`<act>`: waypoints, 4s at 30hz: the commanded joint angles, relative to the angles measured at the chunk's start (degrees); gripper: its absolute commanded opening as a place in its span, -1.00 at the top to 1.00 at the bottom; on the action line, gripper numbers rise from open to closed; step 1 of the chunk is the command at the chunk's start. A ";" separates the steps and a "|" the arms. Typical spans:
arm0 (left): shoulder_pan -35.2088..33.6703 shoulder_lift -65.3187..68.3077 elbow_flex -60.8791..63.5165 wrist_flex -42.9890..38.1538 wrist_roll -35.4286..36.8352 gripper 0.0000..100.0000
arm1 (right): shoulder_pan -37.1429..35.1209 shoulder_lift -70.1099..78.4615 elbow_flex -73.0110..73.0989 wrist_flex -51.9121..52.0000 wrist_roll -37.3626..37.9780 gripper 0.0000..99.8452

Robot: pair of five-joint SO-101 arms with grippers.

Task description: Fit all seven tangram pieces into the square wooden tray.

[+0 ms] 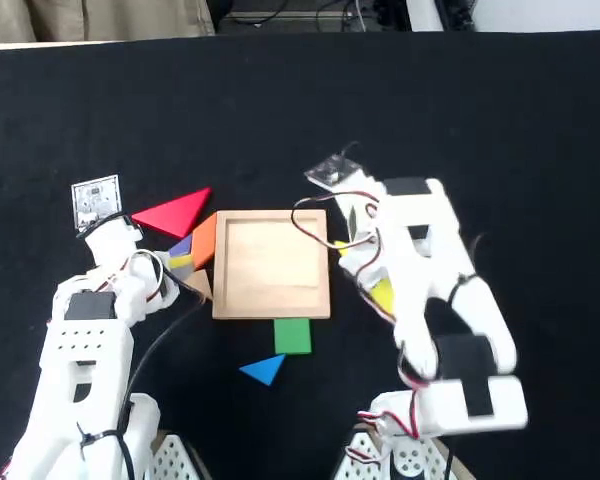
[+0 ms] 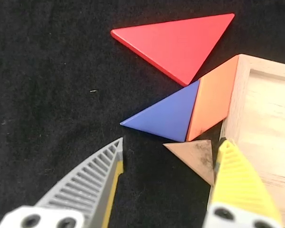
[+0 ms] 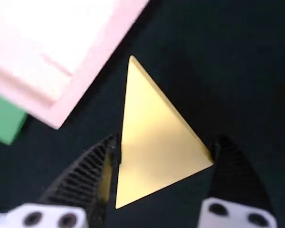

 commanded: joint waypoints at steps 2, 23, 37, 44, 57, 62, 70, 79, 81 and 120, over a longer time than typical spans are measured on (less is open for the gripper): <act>-0.04 -0.97 -0.31 -0.79 -0.09 0.39 | -4.22 -10.15 -2.15 4.40 4.92 0.51; -11.38 -0.97 3.74 -12.31 7.91 0.39 | -31.12 -3.38 0.04 -6.68 21.36 0.51; -9.27 -0.79 4.70 -14.24 8.00 0.39 | -30.51 10.15 -10.07 -7.03 27.60 0.51; -9.27 -0.97 4.70 -14.24 8.00 0.39 | -30.51 12.44 -10.07 -7.03 27.16 0.49; -9.19 -0.97 4.70 -14.15 7.91 0.39 | -30.33 11.74 -10.86 -6.68 25.23 0.19; -9.19 -0.97 4.70 -14.15 7.91 0.39 | -22.24 7.52 -18.77 -9.14 17.58 0.67; -9.19 -0.97 4.70 -14.15 7.91 0.39 | -19.60 15.52 -17.36 -21.63 6.07 0.94; -9.19 -0.97 4.70 -14.24 7.91 0.39 | -19.60 19.38 -17.19 -19.69 7.38 0.98; -9.19 -0.97 4.70 -14.24 7.91 0.39 | -19.87 19.74 -17.19 -18.55 7.65 0.98; -8.22 -0.97 4.70 -14.24 7.91 0.39 | -23.47 5.41 -7.16 -14.33 13.19 0.98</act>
